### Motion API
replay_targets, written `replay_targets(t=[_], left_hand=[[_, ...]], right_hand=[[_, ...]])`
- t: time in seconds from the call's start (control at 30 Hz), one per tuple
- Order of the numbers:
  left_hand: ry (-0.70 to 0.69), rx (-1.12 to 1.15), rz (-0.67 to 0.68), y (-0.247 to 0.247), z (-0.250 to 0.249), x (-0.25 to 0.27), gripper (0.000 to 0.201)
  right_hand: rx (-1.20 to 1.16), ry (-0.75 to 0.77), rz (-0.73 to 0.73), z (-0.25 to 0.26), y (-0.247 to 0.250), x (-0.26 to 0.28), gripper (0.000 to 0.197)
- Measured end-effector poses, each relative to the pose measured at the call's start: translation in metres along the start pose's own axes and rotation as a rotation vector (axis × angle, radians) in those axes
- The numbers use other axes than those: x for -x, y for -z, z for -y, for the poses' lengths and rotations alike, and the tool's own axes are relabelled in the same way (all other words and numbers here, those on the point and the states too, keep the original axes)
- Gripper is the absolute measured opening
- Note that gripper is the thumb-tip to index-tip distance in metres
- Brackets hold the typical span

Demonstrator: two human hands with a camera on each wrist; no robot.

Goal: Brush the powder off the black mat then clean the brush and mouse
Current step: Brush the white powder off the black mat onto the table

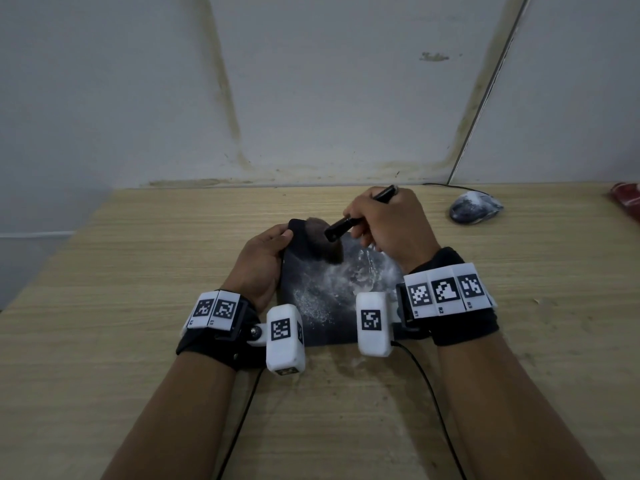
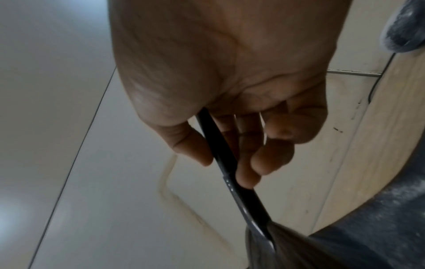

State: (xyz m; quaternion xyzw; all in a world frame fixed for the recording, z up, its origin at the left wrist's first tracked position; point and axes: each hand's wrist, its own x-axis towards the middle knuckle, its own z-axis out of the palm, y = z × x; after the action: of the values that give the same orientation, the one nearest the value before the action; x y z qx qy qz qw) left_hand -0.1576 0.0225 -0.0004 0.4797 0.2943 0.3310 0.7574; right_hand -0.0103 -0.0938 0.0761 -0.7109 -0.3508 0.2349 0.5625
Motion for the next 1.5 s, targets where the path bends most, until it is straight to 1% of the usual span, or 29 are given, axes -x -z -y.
replay_targets(t=[0.1,0.13,0.17,0.3,0.37,0.43,0.53,0.57,0.63,0.67,0.7,0.77,0.8,0.87,0.93,1.03,1.07,1.13,1.23,1.27,1.33,1.4,1.43,1.5], left_hand=[[0.000,0.008,-0.011,-0.004,0.000,-0.001,0.028],[0.005,0.011,-0.011,-0.005,0.001,-0.001,0.027],[0.014,0.018,-0.011,-0.006,0.001,0.000,0.027],[0.040,0.011,-0.013,-0.002,0.003,0.000,0.036],[0.021,0.011,-0.019,-0.002,0.003,0.001,0.035],[0.031,0.050,-0.035,-0.004,0.005,0.001,0.031],[0.078,0.115,-0.051,-0.005,0.007,0.002,0.029],[0.071,0.128,-0.054,-0.004,0.007,0.002,0.032],[0.071,0.170,-0.063,-0.002,0.009,0.001,0.052],[0.075,0.173,-0.057,-0.002,0.009,0.001,0.056],[0.079,0.140,-0.047,-0.004,0.008,0.002,0.053],[0.100,0.080,-0.042,-0.008,0.006,0.004,0.038],[0.113,0.069,-0.046,-0.009,0.006,0.003,0.035],[0.113,0.070,-0.051,-0.009,0.007,0.003,0.034],[0.105,0.105,-0.050,-0.008,0.008,0.002,0.033],[0.108,0.133,-0.080,-0.006,0.009,0.003,0.028],[0.113,0.118,-0.067,-0.006,0.008,0.003,0.029],[0.125,0.056,-0.034,-0.010,0.006,0.006,0.032],[0.151,0.028,-0.008,-0.013,0.002,0.008,0.036],[0.137,0.045,-0.026,-0.013,0.002,0.007,0.035],[0.103,0.098,-0.052,-0.011,0.001,0.008,0.030],[0.119,0.081,-0.040,-0.009,0.003,0.010,0.047],[0.121,0.054,-0.031,-0.008,0.003,0.012,0.047],[0.102,-0.006,-0.017,-0.006,0.007,0.011,0.030]], right_hand=[[-0.154,0.074,0.036,0.005,0.001,0.002,0.017],[-0.172,0.091,0.056,0.006,0.000,0.003,0.016],[-0.155,0.098,0.078,0.006,-0.002,0.004,0.016],[0.049,0.067,0.176,0.000,-0.006,0.007,0.014],[0.041,0.066,0.153,0.000,-0.004,0.008,0.015],[-0.026,0.100,0.126,0.000,-0.001,0.008,0.015],[-0.073,0.135,0.159,-0.002,-0.003,0.012,0.012],[-0.041,0.136,0.188,-0.003,-0.004,0.013,0.012],[0.054,0.116,0.239,-0.007,-0.006,0.013,0.011],[0.084,0.096,0.240,-0.008,-0.005,0.013,0.011],[0.095,0.077,0.223,-0.009,-0.003,0.012,0.012],[0.070,0.069,0.162,-0.009,0.004,0.010,0.014],[0.039,0.078,0.134,-0.009,0.007,0.010,0.015],[-0.039,0.093,0.111,-0.008,0.010,0.011,0.015],[-0.052,0.100,0.151,-0.007,0.007,0.013,0.013],[0.083,0.056,0.240,-0.011,0.001,0.015,0.012],[0.110,0.032,0.242,-0.012,0.000,0.014,0.012],[0.119,0.021,0.203,-0.013,0.001,0.012,0.013],[0.031,0.047,0.141,-0.009,0.006,0.011,0.016],[0.013,0.059,0.150,-0.008,0.007,0.012,0.016],[0.035,0.064,0.213,-0.007,0.003,0.014,0.014],[0.119,0.039,0.286,-0.010,-0.002,0.016,0.012],[0.163,0.028,0.298,-0.012,-0.004,0.016,0.012],[0.193,0.019,0.251,-0.015,-0.003,0.014,0.014]])
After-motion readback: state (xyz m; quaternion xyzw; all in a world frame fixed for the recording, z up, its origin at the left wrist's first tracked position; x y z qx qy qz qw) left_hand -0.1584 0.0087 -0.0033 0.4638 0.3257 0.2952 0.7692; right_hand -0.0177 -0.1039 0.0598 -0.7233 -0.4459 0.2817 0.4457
